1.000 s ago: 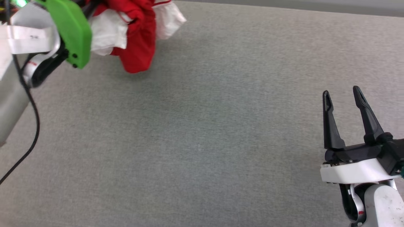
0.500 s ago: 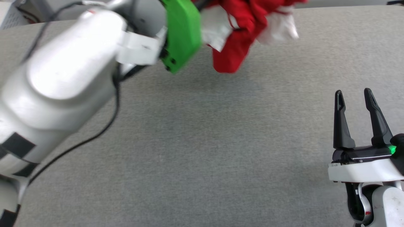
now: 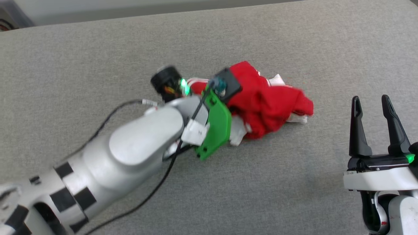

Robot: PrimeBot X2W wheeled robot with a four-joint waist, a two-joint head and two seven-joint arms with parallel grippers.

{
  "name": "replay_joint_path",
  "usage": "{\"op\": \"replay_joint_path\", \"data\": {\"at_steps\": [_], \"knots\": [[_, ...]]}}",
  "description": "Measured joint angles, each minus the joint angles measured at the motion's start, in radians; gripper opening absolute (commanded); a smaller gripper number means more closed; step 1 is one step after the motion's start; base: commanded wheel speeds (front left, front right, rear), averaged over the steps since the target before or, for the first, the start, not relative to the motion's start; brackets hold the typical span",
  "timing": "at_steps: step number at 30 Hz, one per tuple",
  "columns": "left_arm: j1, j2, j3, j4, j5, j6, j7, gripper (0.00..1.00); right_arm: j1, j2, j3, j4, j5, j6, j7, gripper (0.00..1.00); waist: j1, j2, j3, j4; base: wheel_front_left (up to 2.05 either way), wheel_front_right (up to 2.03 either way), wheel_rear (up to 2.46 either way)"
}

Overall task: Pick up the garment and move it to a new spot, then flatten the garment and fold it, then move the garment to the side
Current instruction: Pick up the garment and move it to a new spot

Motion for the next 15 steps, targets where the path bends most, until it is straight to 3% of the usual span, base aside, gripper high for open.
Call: {"op": "replay_joint_path", "data": {"at_steps": [9, 15], "knots": [[0.229, 0.055, 0.0, 0.026, 0.033, 0.0, 0.05, 0.0, 0.004, 0.0, -0.002, 0.01, -0.002, 0.0, 0.0, 1.0, 0.0, 0.0, -0.019, 0.032, 0.0, 0.0, 0.0], [0.24, 0.055, 0.003, 0.07, -0.018, -0.001, -0.016, 0.0, 0.025, 0.0, -0.004, 0.013, -0.003, 0.0, 0.0, 1.0, 0.0, 0.0, -0.035, 0.057, 0.0, 0.0, 0.0]]}}
